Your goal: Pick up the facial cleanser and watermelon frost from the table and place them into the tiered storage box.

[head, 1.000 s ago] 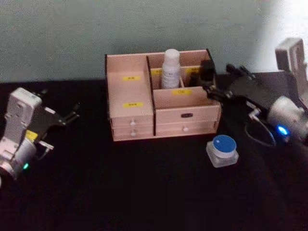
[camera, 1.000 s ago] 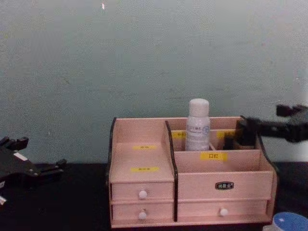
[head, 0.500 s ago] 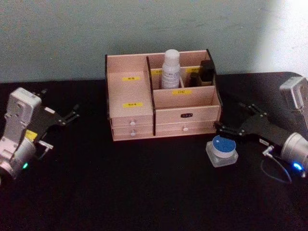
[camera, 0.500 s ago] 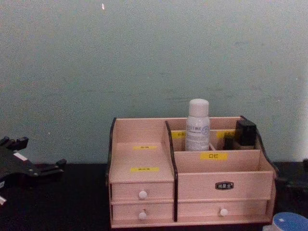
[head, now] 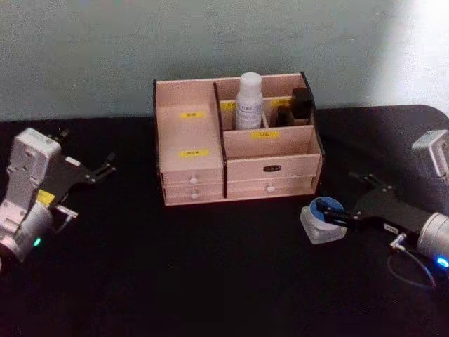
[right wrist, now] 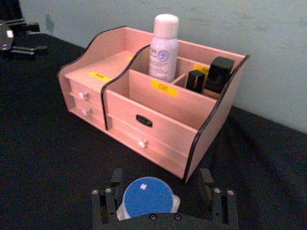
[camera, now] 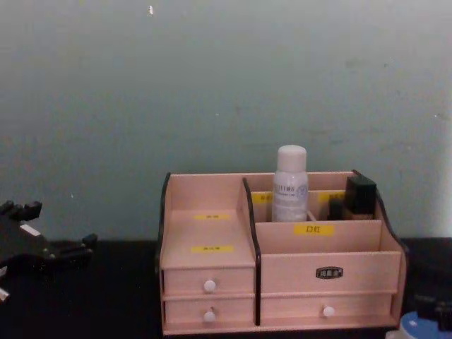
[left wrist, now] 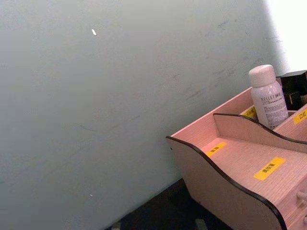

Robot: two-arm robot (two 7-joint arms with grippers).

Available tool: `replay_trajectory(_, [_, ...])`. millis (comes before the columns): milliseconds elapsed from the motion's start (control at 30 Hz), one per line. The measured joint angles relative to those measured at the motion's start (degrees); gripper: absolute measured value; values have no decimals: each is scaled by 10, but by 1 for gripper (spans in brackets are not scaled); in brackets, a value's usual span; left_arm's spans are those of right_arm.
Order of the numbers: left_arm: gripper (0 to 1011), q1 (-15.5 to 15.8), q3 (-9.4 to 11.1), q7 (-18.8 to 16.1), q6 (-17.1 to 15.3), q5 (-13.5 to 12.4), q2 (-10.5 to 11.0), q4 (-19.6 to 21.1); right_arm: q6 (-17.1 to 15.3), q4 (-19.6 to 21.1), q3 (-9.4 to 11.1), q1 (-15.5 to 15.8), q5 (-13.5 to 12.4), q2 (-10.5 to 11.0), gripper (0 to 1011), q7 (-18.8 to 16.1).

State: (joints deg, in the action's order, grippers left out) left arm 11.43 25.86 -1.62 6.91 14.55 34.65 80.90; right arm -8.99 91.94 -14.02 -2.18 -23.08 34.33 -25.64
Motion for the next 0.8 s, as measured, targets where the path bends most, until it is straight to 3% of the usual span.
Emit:
replay_trajectory(367, [1001,0,0,0,0,0,0,0,-28,11,-10,12,-18,19,1000,-7])
replay_trajectory(800, [1001,0,0,0,0,0,0,0,-39,9,-23,11,-26,25,1000,-5])
